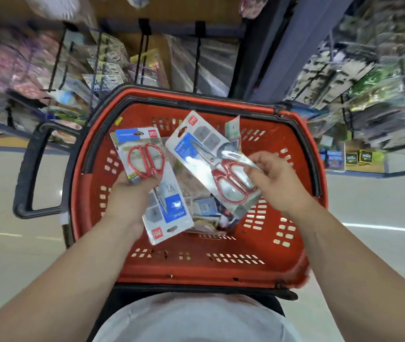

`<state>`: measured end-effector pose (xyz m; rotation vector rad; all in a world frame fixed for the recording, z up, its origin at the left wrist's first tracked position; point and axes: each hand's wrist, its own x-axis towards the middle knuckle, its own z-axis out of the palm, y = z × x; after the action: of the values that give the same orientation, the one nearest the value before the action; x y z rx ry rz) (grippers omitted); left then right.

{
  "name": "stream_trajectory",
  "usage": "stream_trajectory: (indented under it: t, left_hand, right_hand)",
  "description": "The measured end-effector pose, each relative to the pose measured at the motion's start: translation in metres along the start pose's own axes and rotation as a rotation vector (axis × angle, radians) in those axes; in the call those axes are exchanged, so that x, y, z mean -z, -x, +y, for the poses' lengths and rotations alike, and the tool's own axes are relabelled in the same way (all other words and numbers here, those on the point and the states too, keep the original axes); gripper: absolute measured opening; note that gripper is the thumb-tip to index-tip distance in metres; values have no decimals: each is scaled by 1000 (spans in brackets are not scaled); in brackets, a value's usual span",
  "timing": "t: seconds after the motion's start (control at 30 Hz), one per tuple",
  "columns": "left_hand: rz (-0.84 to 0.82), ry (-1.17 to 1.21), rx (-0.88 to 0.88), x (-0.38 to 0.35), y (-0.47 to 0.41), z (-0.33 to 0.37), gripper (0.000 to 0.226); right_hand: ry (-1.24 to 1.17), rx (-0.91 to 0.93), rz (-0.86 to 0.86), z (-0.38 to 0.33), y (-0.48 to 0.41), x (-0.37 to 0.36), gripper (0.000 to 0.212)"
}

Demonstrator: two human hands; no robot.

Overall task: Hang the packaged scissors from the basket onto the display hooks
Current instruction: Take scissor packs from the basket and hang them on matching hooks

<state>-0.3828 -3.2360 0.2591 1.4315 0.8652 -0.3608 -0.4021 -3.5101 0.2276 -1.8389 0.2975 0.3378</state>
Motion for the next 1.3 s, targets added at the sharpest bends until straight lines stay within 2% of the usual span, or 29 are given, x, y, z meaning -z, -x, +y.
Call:
stream_trajectory:
  t: [0.13, 0.27, 0.4, 0.53, 0.6, 0.7, 0.77, 0.8, 0.87, 1.0, 1.03, 1.1, 1.17, 1.3]
  left_hand:
    - [28, 59, 60, -24, -3, -6, 19]
    - [64, 118, 45, -31, -5, -2, 19]
    - [10, 197, 78, -31, -2, 4, 21]
    - [-137, 342, 166, -25, 8, 10, 67]
    - [-197, 273, 64, -19, 14, 16, 59]
    - [-161, 108, -83, -4, 12, 22, 49]
    - [-102, 29, -137, 11, 11, 28, 45]
    - [-59, -7, -166, 19, 11, 33, 41]
    - [11, -82, -222, 32, 13, 39, 34]
    - [103, -156, -215, 58, 15, 40, 33]
    - [97, -151, -201, 62, 17, 40, 36]
    - [83, -136, -184, 66, 20, 39, 40]
    - [86, -127, -189, 68, 21, 37, 42]
    - [89, -149, -193, 71, 19, 33, 42]
  right_hand:
    - [-109, -13, 16, -11, 13, -10, 18]
    - [-191, -34, 76, -12, 20, -13, 12]
    - [-322, -66, 44, -23, 24, -33, 11]
    - [-224, -44, 0, -31, 23, -62, 10]
    - [-154, -16, -54, -35, 19, -71, 13]
    - [-152, -9, -172, -40, 9, -79, 11]
    - [-180, -97, -237, -28, -3, -82, 13]
    - [-142, -162, -264, -14, -12, -83, 16]
    - [90, -244, -335, 23, -30, -89, 27]
    - [576, -262, -665, 77, -45, -118, 64]
    - [680, -240, -745, 85, -47, -127, 65]
    - [861, -177, -806, 98, -50, -142, 52]
    - [1005, -102, -751, 108, -52, -151, 39]
    - [1110, -113, -744, 122, -47, -158, 38]
